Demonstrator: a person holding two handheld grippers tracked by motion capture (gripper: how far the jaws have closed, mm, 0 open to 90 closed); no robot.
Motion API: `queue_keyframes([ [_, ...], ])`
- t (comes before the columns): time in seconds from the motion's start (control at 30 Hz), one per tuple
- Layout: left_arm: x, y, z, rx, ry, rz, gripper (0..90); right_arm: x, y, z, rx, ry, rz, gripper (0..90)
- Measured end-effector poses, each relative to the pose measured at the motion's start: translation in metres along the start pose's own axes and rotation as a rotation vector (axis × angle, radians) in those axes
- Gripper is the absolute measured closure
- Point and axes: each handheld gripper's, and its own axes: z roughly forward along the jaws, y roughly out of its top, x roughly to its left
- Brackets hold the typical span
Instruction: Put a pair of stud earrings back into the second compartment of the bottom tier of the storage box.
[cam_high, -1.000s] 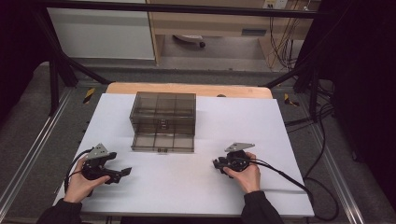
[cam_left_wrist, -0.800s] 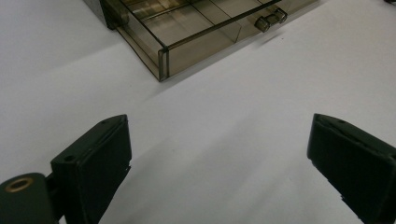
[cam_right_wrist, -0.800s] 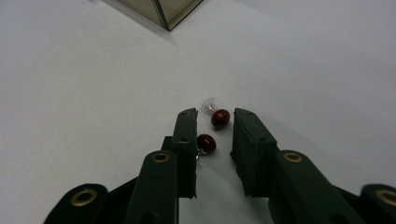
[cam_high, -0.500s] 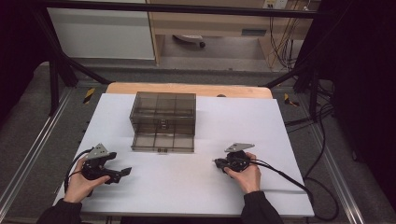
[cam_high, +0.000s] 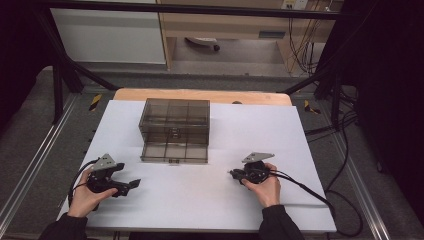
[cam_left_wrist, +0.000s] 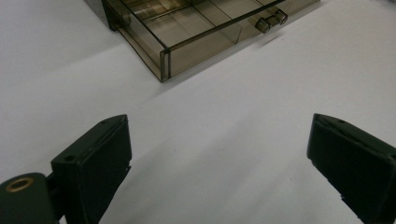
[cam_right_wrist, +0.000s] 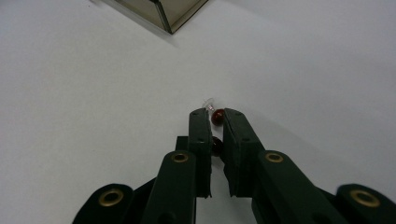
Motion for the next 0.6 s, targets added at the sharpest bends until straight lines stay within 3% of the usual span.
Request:
queue_keyframes([
  [0.6, 0.0, 0.0, 0.0, 0.002, -0.001, 0.0, 6.2, 0.007, 0.017, -0.018, -0.087, 0.013, 0.004, 82.4],
])
